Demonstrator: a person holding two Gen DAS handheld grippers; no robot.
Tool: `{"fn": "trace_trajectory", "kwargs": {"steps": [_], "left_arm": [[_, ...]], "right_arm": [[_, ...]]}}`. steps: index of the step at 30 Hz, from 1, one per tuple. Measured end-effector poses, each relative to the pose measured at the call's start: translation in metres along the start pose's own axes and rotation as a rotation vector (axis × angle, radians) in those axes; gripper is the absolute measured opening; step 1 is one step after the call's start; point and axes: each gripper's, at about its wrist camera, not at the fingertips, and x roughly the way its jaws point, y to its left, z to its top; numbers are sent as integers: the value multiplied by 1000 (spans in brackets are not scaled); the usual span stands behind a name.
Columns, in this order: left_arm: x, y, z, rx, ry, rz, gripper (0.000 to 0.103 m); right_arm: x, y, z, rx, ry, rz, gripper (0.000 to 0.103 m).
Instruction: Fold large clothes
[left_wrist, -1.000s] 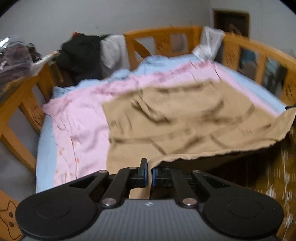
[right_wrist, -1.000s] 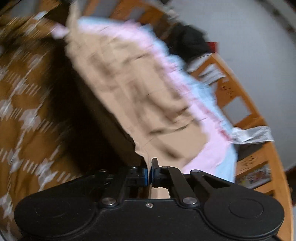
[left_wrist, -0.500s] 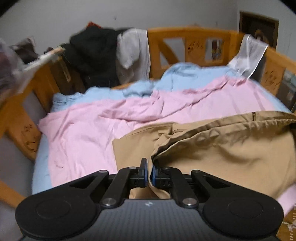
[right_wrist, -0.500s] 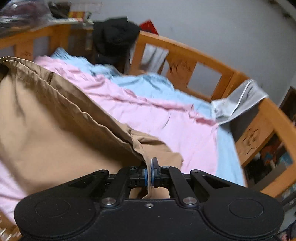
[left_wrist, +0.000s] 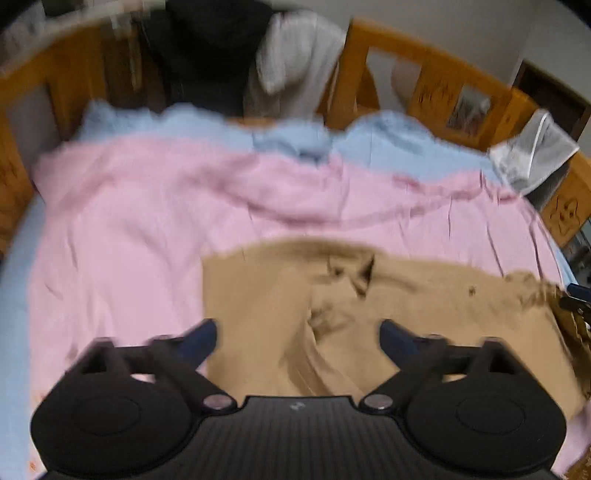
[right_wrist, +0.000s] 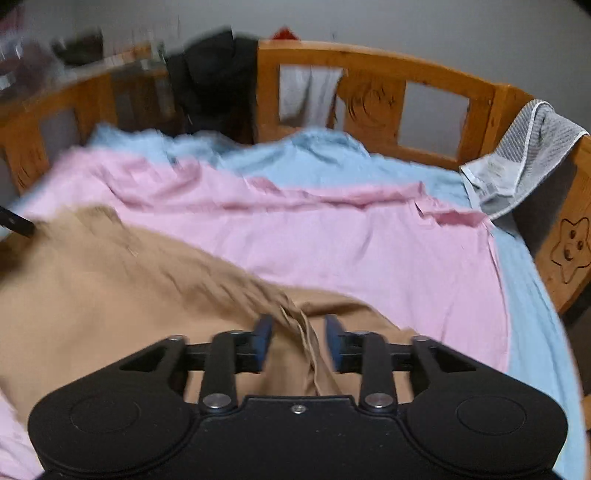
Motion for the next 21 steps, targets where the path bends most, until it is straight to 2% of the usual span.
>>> {"fn": "trace_trajectory", "kwargs": {"steps": [1, 3, 6, 9, 10, 14, 17, 18, 19, 20, 21], "left_arm": [[-6, 0, 0, 11, -19, -16, 99], [-17, 3, 1, -3, -24, -57, 99], [-42, 8, -4, -55, -76, -115, 101], [-69, 6, -21, -29, -106, -141, 102], [-75, 4, -30, -7, -102, -140, 102], [-82, -1, -70, 104, -54, -92, 102], [-72, -4, -94, 143, -33, -12, 99], [-66, -4, -98, 136, -42, 22, 94], [-59, -4, -99, 117, -39, 63, 89], [-52, -4, -97, 94, -27, 93, 87], [-48, -3, -94, 83, -28, 112, 82]], "right_arm": [[-7, -1, 1, -1, -23, 7, 69], [-23, -4, 3, 3, -77, 11, 79], [-47, -7, 4, 13, -98, 23, 88], [-76, -5, -10, -57, -104, 4, 100], [-86, -2, -20, -95, -102, -2, 100], [-100, 11, -65, -268, -14, -86, 100], [-90, 14, -88, -371, 44, -158, 92], [-85, 11, -92, -371, 50, -168, 86], [-79, 7, -93, -353, 54, -174, 75], [-71, 2, -91, -331, 65, -182, 69], [-64, -3, -88, -313, 76, -196, 57]]}}
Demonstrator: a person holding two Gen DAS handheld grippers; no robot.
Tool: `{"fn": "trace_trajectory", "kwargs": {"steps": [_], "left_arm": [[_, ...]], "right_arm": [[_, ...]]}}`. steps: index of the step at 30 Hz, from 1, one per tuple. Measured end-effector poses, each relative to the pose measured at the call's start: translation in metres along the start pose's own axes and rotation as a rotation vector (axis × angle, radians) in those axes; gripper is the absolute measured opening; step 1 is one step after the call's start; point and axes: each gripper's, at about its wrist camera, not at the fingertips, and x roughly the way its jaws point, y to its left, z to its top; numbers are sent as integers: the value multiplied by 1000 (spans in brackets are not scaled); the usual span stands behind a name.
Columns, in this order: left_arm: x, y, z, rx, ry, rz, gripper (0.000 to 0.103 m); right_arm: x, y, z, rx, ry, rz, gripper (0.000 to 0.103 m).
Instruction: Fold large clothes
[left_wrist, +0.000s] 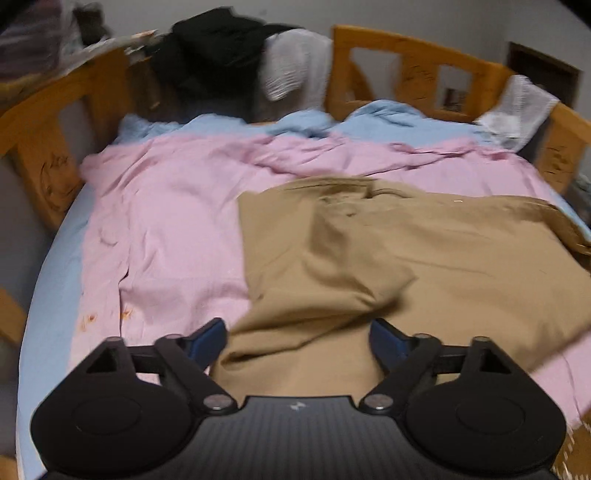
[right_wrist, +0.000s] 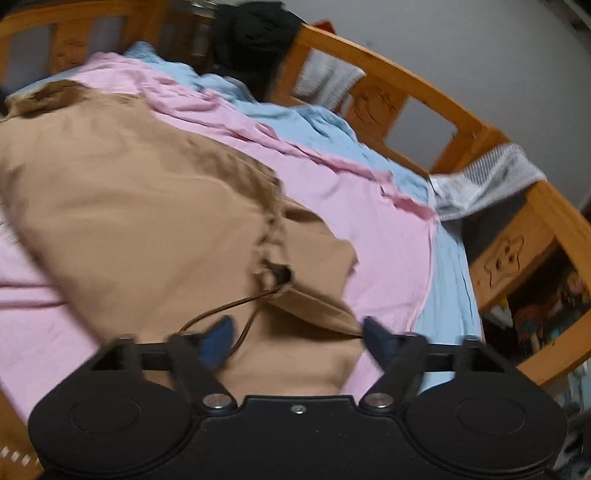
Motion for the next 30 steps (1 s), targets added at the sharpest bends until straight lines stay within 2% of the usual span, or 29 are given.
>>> {"fn": "trace_trajectory", "kwargs": {"steps": [1, 3, 4, 7, 11, 14, 15, 16, 18, 21, 24, 26, 28, 30], "left_arm": [[3, 0, 4, -9, -4, 32, 76], [6, 6, 12, -51, -22, 115, 74], [6, 11, 16, -84, -37, 141, 74], [13, 33, 26, -190, -69, 221, 78], [36, 71, 28, -354, 51, 243, 78], [18, 86, 15, -459, 6, 170, 83], [8, 87, 10, -467, -14, 148, 89], [-4, 86, 5, -460, -37, 130, 93], [-23, 82, -6, -425, -62, 89, 97], [-40, 76, -26, -416, -32, -19, 97], [-39, 73, -47, -461, 27, -155, 96], [-31, 76, -56, -526, 72, -213, 94], [-22, 81, -63, -616, 96, -252, 91], [-13, 87, -68, -714, 104, -295, 91]], "right_arm": [[9, -4, 3, 19, 11, -12, 41], [24, -16, 13, 86, 23, -45, 30], [30, -23, 18, 136, 24, -59, 28], [48, -43, 28, 269, 49, -100, 28], [74, -55, 27, 356, 148, -142, 35], [65, -55, 27, 373, 136, -142, 44], [54, -57, 26, 378, 108, -128, 55], [43, -58, 25, 389, 81, -112, 65], [15, -61, 17, 452, 38, -58, 73], [-22, -60, -6, 627, 69, 64, 80], [-39, -50, -38, 790, 184, 200, 80], [-35, -45, -58, 893, 271, 270, 80], [-27, -43, -71, 989, 319, 306, 79], [-19, -44, -75, 1062, 327, 324, 77]]}}
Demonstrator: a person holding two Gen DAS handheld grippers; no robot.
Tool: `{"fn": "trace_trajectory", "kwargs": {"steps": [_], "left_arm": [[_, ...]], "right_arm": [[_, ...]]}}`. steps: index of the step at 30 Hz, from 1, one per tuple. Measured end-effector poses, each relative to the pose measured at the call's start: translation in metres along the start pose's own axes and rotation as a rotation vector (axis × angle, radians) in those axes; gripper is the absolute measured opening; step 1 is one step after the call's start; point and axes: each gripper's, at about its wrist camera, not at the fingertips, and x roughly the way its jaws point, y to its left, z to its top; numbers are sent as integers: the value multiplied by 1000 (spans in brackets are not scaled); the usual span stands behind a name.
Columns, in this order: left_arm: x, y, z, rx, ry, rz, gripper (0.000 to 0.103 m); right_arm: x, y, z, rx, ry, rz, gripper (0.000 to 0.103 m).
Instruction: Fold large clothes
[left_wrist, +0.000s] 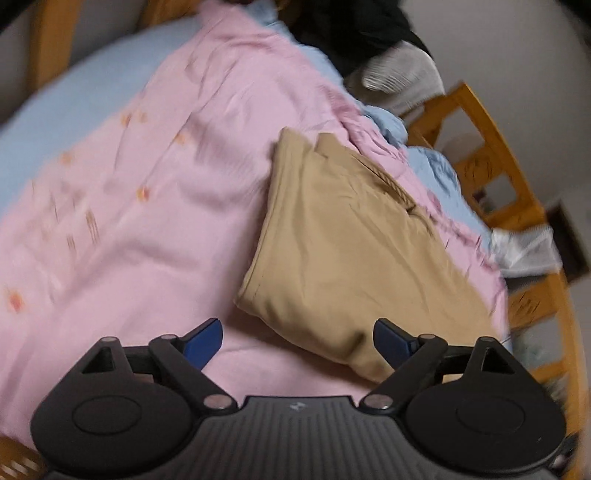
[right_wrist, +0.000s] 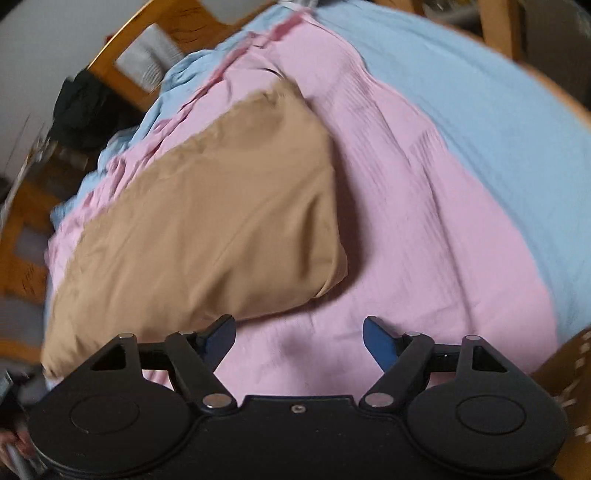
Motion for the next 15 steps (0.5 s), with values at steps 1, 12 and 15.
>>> {"fn": "trace_trajectory", "kwargs": {"steps": [1, 12, 15], "left_arm": [[2, 4, 0, -39, 3, -18, 91], [31, -6, 16, -159, -3, 34, 20], [22, -14, 19, -159, -39, 44, 1]], "right_arm": [[1, -1, 2, 35, -8, 19, 77], [20, -3, 17, 333, -67, 61, 41], [8, 8, 14, 262, -130, 43, 23]]}}
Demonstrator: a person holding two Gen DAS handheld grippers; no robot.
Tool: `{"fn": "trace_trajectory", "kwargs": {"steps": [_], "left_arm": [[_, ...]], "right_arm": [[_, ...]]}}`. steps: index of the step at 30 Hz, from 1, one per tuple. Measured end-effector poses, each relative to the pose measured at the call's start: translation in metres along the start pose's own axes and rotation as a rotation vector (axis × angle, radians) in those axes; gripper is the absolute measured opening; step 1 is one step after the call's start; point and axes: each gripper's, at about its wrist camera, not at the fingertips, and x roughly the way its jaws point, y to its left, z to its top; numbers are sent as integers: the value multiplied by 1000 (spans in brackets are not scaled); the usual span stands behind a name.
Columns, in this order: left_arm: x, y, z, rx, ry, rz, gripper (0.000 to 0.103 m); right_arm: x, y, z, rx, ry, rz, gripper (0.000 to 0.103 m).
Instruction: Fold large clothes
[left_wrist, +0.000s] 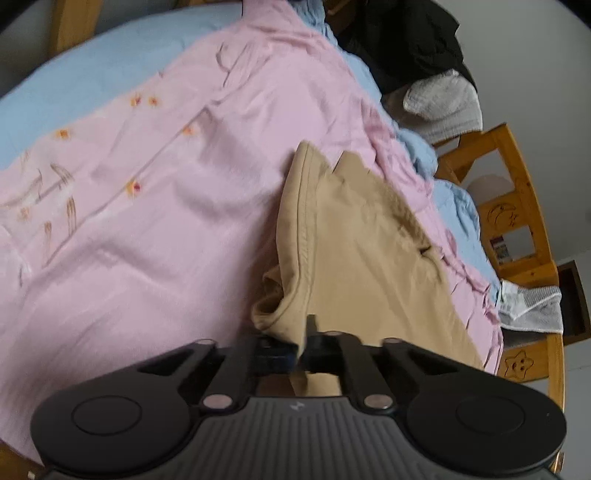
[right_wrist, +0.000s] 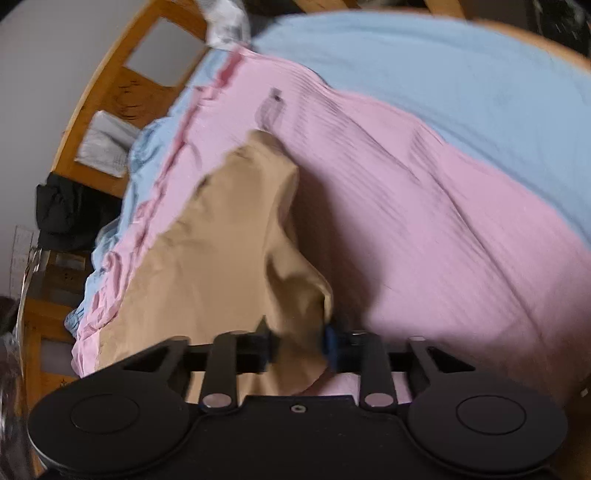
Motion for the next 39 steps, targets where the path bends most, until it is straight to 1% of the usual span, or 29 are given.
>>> {"fn": "trace_trajectory", "kwargs": {"steps": [1, 3, 5, 6, 8, 10, 12, 14, 15, 18, 19, 20, 22, 24, 26, 27, 28, 29, 31, 35, 38, 39], "left_arm": [[-6, -3, 0, 3, -9, -2, 0], [-26, -7, 0, 27, -31, -30, 0], [-48, -12, 0, 76, -44, -59, 0], [-59, -13, -2, 113, -44, -61, 0], [-75, -13, -12, 200, -34, -42, 0], [-77, -4, -30, 275, -9, 8, 0], [-65, 7, -47, 335, 9, 59, 0], [-54, 21, -57, 328, 21, 83, 0], [-51, 24, -60, 329, 20, 83, 0], [-51, 22, -64, 358, -14, 83, 4], [-52, 21, -66, 359, -22, 86, 7], [-54, 22, -69, 353, -26, 91, 8], [-54, 23, -70, 341, -27, 93, 10], [-56, 23, -70, 352, -23, 100, 13], [-56, 21, -70, 371, -22, 104, 13], [-56, 21, -70, 379, -22, 105, 13], [-56, 21, -70, 381, -21, 106, 13], [-56, 21, -70, 383, -21, 104, 13], [-54, 21, -69, 388, -20, 104, 14], [-53, 24, -69, 386, -23, 103, 14], [-52, 25, -70, 389, -27, 98, 14], [-53, 26, -70, 387, -30, 93, 14]], "right_arm": [[-7, 7, -2, -52, -21, -9, 19], [-29, 21, -10, -131, -60, -17, 16], [-59, 32, -17, -191, -95, 10, 14], [-73, 35, -22, -223, -107, 18, 14], [-97, 37, -36, -306, -112, 20, 14], [-109, 30, -57, -373, -107, -8, 14], [-107, 18, -82, -440, -93, -52, 14], [-96, 1, -103, -468, -85, -95, 15], [-88, -5, -111, -474, -77, -113, 16], [-78, -12, -125, -549, -113, -140, 28], [-79, -11, -127, -555, -130, -145, 33], [-82, -12, -127, -555, -151, -146, 35], [-87, -16, -126, -524, -182, -154, 45], [-95, -25, -122, -464, -228, -163, 46], [-101, -29, -118, -410, -277, -181, 46], [-99, -29, -116, -396, -281, -187, 44], [-96, -29, -115, -391, -287, -193, 33], [-93, -29, -114, -390, -290, -201, 26], [-86, -28, -116, -398, -283, -224, 18], [-75, -32, -124, -432, -274, -268, 15], [-73, -37, -128, -446, -274, -285, 15], [-75, -36, -128, -453, -278, -293, 17]]}}
